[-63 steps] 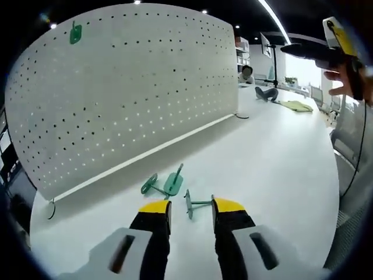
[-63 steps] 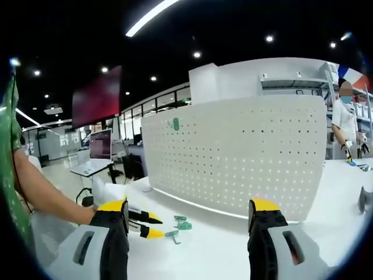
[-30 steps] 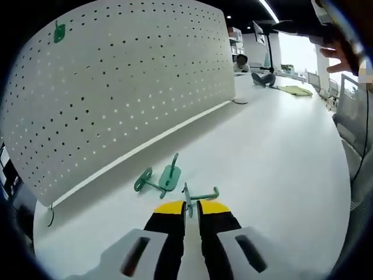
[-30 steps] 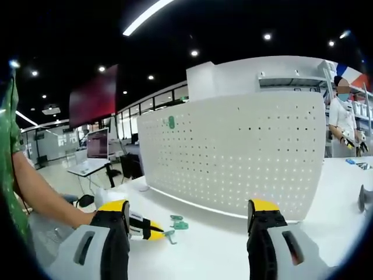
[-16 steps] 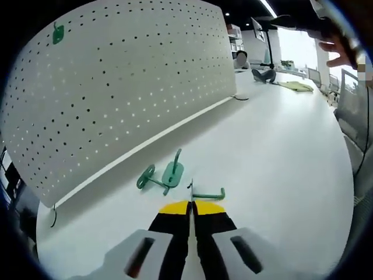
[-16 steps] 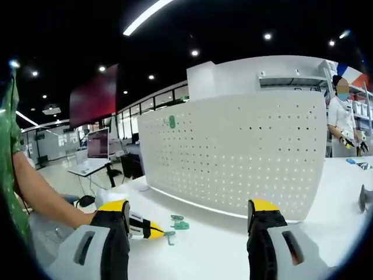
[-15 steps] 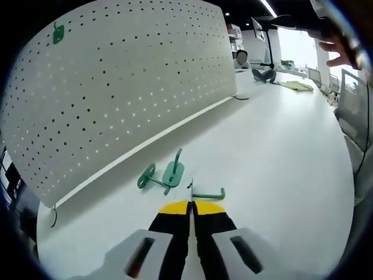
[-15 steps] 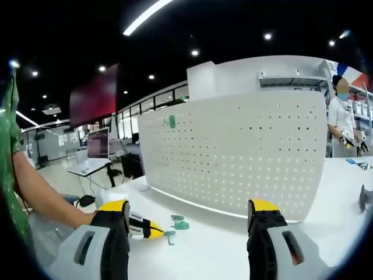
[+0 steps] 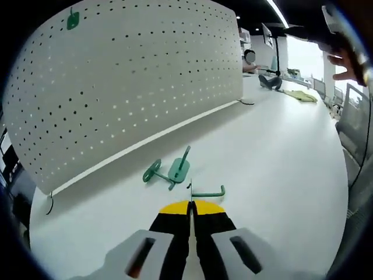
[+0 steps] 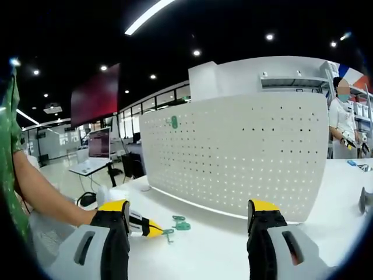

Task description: Insert the hook assembly into the mounting plate slot until the hook locks in place.

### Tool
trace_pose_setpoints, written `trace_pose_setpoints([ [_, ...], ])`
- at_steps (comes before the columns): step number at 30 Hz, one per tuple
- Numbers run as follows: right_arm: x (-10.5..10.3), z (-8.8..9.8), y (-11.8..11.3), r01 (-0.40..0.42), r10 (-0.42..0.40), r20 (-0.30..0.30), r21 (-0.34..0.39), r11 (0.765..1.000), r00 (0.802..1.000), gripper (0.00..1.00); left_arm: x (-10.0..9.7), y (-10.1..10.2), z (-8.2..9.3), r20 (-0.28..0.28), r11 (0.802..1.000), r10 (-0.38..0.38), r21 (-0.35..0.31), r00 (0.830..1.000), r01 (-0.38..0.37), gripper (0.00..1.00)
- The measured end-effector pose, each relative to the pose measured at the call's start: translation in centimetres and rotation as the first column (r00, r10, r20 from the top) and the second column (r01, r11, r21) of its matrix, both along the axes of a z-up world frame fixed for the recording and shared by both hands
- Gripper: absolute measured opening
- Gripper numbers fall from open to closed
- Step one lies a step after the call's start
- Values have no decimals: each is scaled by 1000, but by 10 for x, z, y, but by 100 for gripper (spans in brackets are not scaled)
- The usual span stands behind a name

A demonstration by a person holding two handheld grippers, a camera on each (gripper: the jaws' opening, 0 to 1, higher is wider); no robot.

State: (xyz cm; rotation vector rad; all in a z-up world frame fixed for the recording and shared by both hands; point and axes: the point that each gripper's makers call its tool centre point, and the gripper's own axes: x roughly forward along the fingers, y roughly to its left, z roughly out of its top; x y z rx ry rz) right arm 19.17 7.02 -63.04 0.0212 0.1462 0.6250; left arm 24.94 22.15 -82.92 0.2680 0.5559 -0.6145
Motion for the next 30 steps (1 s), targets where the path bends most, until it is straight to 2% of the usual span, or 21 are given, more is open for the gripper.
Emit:
trace_pose_setpoints([
  [4,0,1,2,-5,5,3,1,1000,1000,85,-2,1,8,-11,999,2,-36,1000,-2,1],
  [6,0,2,3,-6,6,5,2,1000,1000,85,-4,-1,12,-27,997,5,-75,1000,-7,1],
  [12,0,5,4,-9,9,13,2,1000,1000,84,-8,-3,35,-18,988,-2,-153,1000,-1,1],
  [21,-2,11,10,-23,23,25,7,1000,999,84,-17,-8,77,33,975,-37,-219,999,43,1],
  [30,-4,24,15,-40,39,51,12,999,998,82,-31,-1,135,120,959,-83,-260,989,112,1],
])
